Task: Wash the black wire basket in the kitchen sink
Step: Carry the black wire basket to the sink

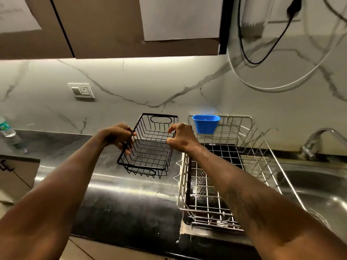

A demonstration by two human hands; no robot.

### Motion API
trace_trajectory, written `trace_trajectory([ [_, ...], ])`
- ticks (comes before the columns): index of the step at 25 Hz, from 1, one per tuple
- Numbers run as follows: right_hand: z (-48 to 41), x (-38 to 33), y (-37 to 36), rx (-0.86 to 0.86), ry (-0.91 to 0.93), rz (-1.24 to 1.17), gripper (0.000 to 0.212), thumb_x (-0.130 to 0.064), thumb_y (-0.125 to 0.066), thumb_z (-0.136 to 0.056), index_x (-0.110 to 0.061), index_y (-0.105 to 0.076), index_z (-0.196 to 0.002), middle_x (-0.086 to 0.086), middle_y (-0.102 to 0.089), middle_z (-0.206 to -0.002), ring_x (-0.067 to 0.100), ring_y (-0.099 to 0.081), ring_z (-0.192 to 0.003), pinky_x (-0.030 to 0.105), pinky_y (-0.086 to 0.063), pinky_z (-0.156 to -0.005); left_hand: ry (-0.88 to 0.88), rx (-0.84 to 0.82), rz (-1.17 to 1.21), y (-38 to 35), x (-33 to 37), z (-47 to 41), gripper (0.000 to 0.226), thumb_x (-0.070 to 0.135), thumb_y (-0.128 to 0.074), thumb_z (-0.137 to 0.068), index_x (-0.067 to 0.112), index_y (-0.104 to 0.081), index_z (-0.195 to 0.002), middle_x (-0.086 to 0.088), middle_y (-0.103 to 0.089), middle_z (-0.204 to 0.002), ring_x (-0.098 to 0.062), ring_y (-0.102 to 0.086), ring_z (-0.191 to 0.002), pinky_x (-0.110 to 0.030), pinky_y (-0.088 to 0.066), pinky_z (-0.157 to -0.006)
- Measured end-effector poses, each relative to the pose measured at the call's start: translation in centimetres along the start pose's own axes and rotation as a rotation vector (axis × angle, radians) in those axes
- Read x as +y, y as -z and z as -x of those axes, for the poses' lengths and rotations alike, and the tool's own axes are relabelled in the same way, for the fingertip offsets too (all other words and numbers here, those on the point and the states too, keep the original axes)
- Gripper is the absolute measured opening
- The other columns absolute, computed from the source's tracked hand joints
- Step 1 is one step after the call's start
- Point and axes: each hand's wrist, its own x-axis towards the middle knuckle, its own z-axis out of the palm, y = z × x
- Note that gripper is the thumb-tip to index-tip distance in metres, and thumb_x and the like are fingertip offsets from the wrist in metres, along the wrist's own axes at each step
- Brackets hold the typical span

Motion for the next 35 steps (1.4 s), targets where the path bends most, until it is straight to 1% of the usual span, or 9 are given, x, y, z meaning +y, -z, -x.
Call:
trace_trajectory([
  [6, 4.9, 4.8, 9.2, 0.090, 0.051, -0.067, 0.034, -0.015, -0.072, -0.072, -0.015, -0.072, -0.106, -0.008, -0.059, -0.073, 0.010, -0.055, -0.070, 0.023, -0.045, -0.069, -0.039, 0.079, -0.023, -7.1, 7.7, 6.2, 0.032, -0.014, -0.046, -0.095, -0.007, -0.054, -0.125, -0.031, -0.066, -0.098, -0.042, -0.072, -0.072, -0.048, -0.063, -0.058],
  [11, 10.2, 10.8, 17.9, 0.150, -0.001, -0.102, 0.032, -0.017, -0.074, -0.069, -0.016, -0.074, -0.101, 0.000, -0.066, -0.079, 0.013, -0.058, -0.070, 0.017, -0.043, -0.068, -0.033, 0.110, -0.098, -16.6, 15.1, 9.7, 0.031, -0.016, -0.051, -0.093, -0.011, -0.056, -0.123, -0.032, -0.069, -0.097, -0.043, -0.073, -0.069, -0.050, -0.062, -0.058],
  [15, 13.6, 16.2, 24.0, 0.200, -0.112, -0.096, 0.038, -0.025, -0.065, -0.061, -0.022, -0.074, -0.098, 0.010, -0.073, -0.091, 0.027, -0.065, -0.092, 0.027, -0.052, -0.087, -0.070, 0.116, -0.147, -23.8, 20.7, 10.6, 0.030, -0.011, -0.059, -0.092, -0.009, -0.058, -0.122, -0.030, -0.071, -0.100, -0.044, -0.074, -0.078, -0.053, -0.062, -0.067],
  [18, 15.9, 19.8, 27.6, 0.243, -0.188, -0.119, 0.035, -0.021, -0.062, -0.061, -0.026, -0.072, -0.095, 0.005, -0.072, -0.093, 0.028, -0.064, -0.091, 0.034, -0.055, -0.086, -0.085, 0.091, -0.182, -28.5, 24.1, 10.5, 0.033, -0.010, -0.068, -0.083, -0.009, -0.064, -0.115, -0.026, -0.075, -0.091, -0.038, -0.076, -0.081, -0.052, -0.061, -0.082],
  [24, 19.8, 27.7, 33.0, 0.294, -0.331, -0.083, 0.034, -0.018, -0.060, -0.064, -0.031, -0.071, -0.094, 0.000, -0.068, -0.090, 0.024, -0.067, -0.084, 0.039, -0.061, -0.075, -0.180, -0.056, -0.457, -38.2, 30.3, 7.8, 0.020, 0.016, -0.078, -0.082, 0.006, -0.077, -0.099, 0.001, -0.078, -0.076, -0.010, -0.075, -0.071, -0.034, -0.058, -0.094],
  [26, 20.7, 30.3, 34.5, 0.298, -0.360, -0.075, 0.032, -0.010, -0.063, -0.070, -0.028, -0.070, -0.096, -0.007, -0.062, -0.092, 0.020, -0.065, -0.081, 0.035, -0.060, -0.067, -0.165, -0.122, -0.474, -41.2, 31.9, 6.5, 0.018, 0.012, -0.075, -0.086, 0.000, -0.073, -0.100, -0.009, -0.078, -0.085, -0.018, -0.077, -0.076, -0.034, -0.063, -0.081],
  [28, 21.3, 33.1, 35.5, 0.299, -0.374, -0.024, 0.030, -0.001, -0.066, -0.076, -0.019, -0.072, -0.099, -0.012, -0.055, -0.098, 0.012, -0.057, -0.076, 0.019, -0.050, -0.055, -0.137, -0.249, -0.482, -44.0, 33.3, 5.3, 0.008, 0.002, -0.069, -0.088, -0.005, -0.069, -0.091, -0.016, -0.074, -0.078, -0.017, -0.074, -0.058, -0.024, -0.060, -0.056],
  [31, 21.7, 37.4, 36.3, 0.310, -0.395, 0.055, 0.026, -0.005, -0.069, -0.073, -0.021, -0.074, -0.093, 0.016, -0.067, -0.112, 0.013, -0.054, -0.079, 0.005, -0.038, -0.043, -0.151, -0.377, -0.534, -48.2, 34.9, 3.6, 0.012, -0.007, -0.062, -0.090, -0.003, -0.064, -0.080, -0.017, -0.067, -0.072, -0.012, -0.067, -0.046, -0.021, -0.058, -0.050],
  [35, 22.3, 41.6, 36.2, 0.268, -0.486, 0.032, 0.025, -0.004, -0.071, -0.074, -0.019, -0.075, -0.094, -0.006, -0.067, -0.079, 0.014, -0.067, -0.069, 0.028, -0.059, -0.059, -0.088, -0.504, -0.551, -53.3, 35.0, 0.0, 0.015, -0.009, -0.050, -0.096, -0.006, -0.059, -0.086, -0.018, -0.066, -0.076, -0.014, -0.068, -0.052, -0.023, -0.059, -0.061],
])
